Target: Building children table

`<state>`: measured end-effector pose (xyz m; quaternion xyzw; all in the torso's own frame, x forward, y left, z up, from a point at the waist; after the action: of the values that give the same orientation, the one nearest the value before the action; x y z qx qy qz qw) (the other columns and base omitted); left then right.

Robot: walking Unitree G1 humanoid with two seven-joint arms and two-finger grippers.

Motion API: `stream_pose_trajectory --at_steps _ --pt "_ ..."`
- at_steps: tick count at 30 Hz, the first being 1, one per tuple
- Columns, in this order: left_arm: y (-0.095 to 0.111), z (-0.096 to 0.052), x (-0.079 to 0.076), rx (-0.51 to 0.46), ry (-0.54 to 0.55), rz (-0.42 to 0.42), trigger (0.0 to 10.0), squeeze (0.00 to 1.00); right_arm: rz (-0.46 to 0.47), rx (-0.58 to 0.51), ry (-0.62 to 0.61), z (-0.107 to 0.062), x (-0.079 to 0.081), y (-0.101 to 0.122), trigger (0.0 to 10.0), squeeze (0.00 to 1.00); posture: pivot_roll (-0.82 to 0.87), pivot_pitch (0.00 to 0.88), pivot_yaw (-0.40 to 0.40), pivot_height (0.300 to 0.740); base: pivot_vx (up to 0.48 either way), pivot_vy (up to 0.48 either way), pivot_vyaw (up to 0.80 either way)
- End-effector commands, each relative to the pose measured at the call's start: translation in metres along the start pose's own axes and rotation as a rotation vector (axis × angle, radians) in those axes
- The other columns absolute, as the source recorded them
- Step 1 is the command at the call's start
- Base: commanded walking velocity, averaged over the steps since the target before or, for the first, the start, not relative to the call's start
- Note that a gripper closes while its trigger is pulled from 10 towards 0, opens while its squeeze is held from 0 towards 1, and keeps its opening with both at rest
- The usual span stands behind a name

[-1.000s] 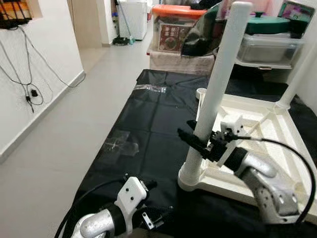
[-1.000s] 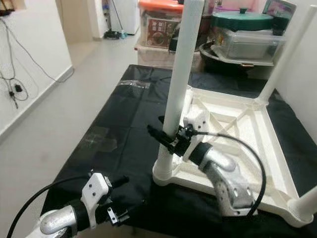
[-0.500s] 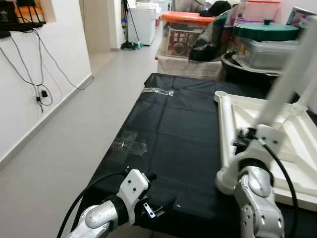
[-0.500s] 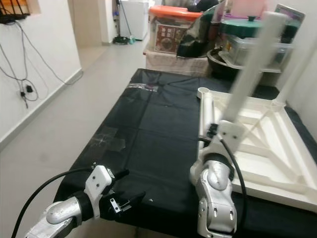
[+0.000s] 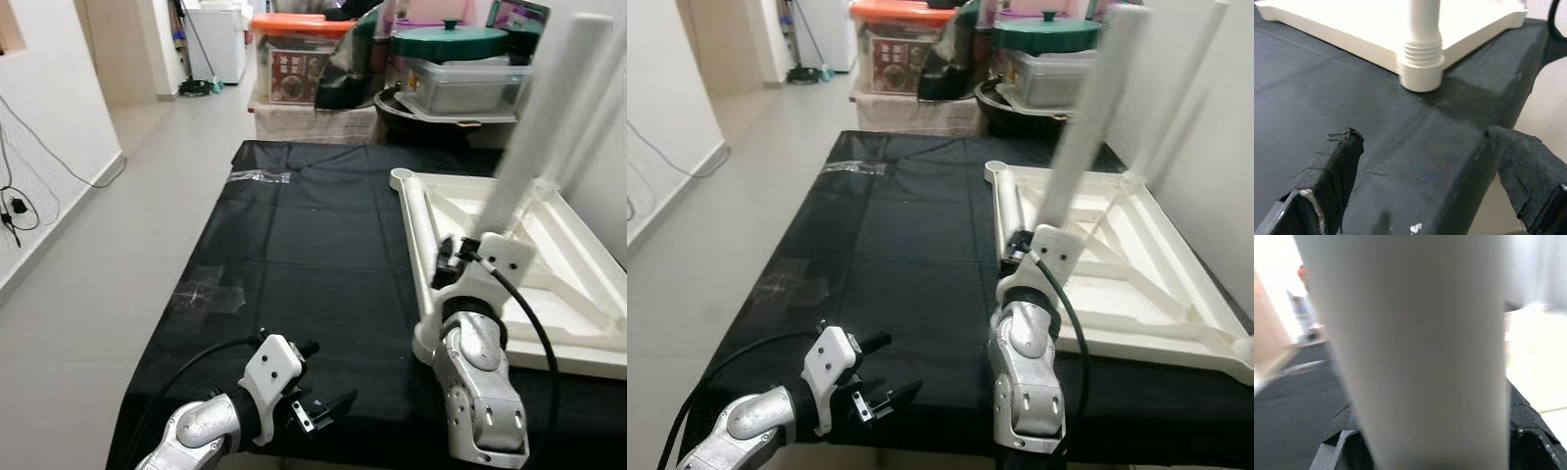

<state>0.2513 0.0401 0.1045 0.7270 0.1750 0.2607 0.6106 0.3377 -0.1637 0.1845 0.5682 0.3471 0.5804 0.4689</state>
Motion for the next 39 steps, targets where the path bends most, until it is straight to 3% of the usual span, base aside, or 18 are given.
stream_pose_trajectory --at_steps 1,2,4,5,7,9,11,12,14,16,25,26,29,33,35,36,38,39 --pt "0.000 0.002 -0.001 -0.004 -0.009 0.002 10.0 0.00 0.042 0.097 0.199 -0.002 0.009 -0.016 10.0 0.00 0.19 0.000 -0.043 0.740 0.000 0.000 0.00" --pt "0.000 0.002 -0.001 -0.004 -0.009 0.002 10.0 0.00 0.042 0.097 0.199 -0.002 0.009 -0.016 10.0 0.00 0.19 0.000 -0.043 0.740 0.000 0.000 0.00" --pt "0.000 0.002 -0.002 -0.005 -0.014 -0.001 10.0 0.00 0.031 0.159 0.377 0.000 0.005 -0.014 10.0 0.00 0.19 0.000 -0.042 0.740 0.000 0.000 0.00" --pt "0.000 0.002 -0.002 -0.005 -0.014 -0.001 10.0 0.00 0.031 0.159 0.377 0.000 0.005 -0.014 10.0 0.00 0.19 0.000 -0.042 0.740 0.000 0.000 0.00" --pt "-0.001 0.003 -0.002 -0.003 -0.021 -0.001 10.0 0.00 -0.032 0.229 0.588 0.002 0.003 -0.006 10.0 0.00 0.19 0.000 -0.045 0.740 0.000 0.000 0.00" --pt "-0.001 0.003 -0.002 -0.003 -0.021 -0.001 10.0 0.00 -0.032 0.229 0.588 0.002 0.003 -0.006 10.0 0.00 0.19 0.000 -0.045 0.740 0.000 0.000 0.00" --pt "-0.002 0.003 -0.002 -0.001 -0.022 -0.004 10.0 0.00 -0.053 0.300 0.808 0.000 0.012 0.002 10.0 0.00 0.19 0.000 -0.049 0.740 0.000 0.000 0.00" --pt "-0.002 0.003 -0.002 -0.001 -0.022 -0.004 10.0 0.00 -0.053 0.300 0.808 0.000 0.012 0.002 10.0 0.00 0.19 0.000 -0.049 0.740 0.000 0.000 0.00" --pt "-0.002 0.003 -0.002 -0.001 -0.022 -0.005 10.0 0.00 -0.051 0.341 0.921 -0.006 0.018 0.003 10.0 0.00 0.20 0.000 -0.055 0.740 0.000 0.000 0.00" --pt "-0.002 0.002 -0.003 -0.007 -0.022 -0.009 10.0 0.00 -0.057 0.410 1.119 -0.018 0.030 0.001 10.0 0.00 0.21 0.000 -0.064 0.740 0.000 0.000 0.00" --pt "-0.001 0.001 -0.003 -0.014 -0.017 -0.022 10.0 0.00 0.014 0.459 1.266 -0.019 0.044 -0.005 10.0 0.00 0.22 0.000 -0.069 0.740 0.000 0.000 0.00" --pt "-0.002 0.002 -0.003 -0.013 -0.017 -0.025 10.0 0.00 0.017 0.475 1.291 -0.023 0.047 -0.009 0.0 0.00 0.22 0.000 -0.068 0.740 0.000 0.000 0.00" --pt "-0.004 0.002 -0.003 -0.010 -0.018 -0.027 10.0 0.00 -0.008 0.464 1.294 -0.026 0.052 -0.017 0.0 0.00 0.22 0.000 -0.067 0.740 0.000 0.000 0.00" --pt "-0.005 0.003 -0.004 -0.009 -0.018 -0.027 10.0 0.00 -0.030 0.404 1.198 -0.016 0.051 -0.018 0.0 0.00 0.22 0.000 -0.068 0.740 0.000 0.000 0.00" --pt "-0.005 0.003 -0.004 -0.010 -0.021 -0.025 10.0 0.00 -0.069 0.279 0.888 0.015 0.037 -0.011 0.0 0.00 0.21 0.000 -0.062 0.740 0.000 0.000 0.00" --pt "-0.005 0.003 -0.004 -0.010 -0.021 -0.025 10.0 0.00 -0.069 0.279 0.888 0.015 0.037 -0.011 0.0 0.00 0.21 0.000 -0.062 0.740 0.000 0.000 0.00" --pt "-0.005 0.005 -0.003 -0.009 -0.026 -0.023 10.0 0.00 -0.070 0.180 0.549 0.033 0.011 -0.002 0.0 0.00 0.19 0.000 -0.056 0.740 0.000 0.000 0.00" --pt "-0.005 0.005 -0.003 -0.009 -0.026 -0.023 10.0 0.00 -0.070 0.180 0.549 0.033 0.011 -0.002 0.0 0.00 0.19 0.000 -0.056 0.740 0.000 0.000 0.00"
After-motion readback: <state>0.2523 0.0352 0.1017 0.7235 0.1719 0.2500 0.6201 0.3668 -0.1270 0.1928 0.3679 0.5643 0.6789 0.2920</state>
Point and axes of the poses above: a point about 5 cm out from each wrist's last joint towards the gripper, its own z axis pointing out of the wrist towards the gripper, its own y axis along the axis of the wrist's last joint, x = y × z, the point moved 5 cm from there along z, pointing out of the wrist towards the gripper, and after that the axes turned 6 degrees about z, right-handed, at the moved point
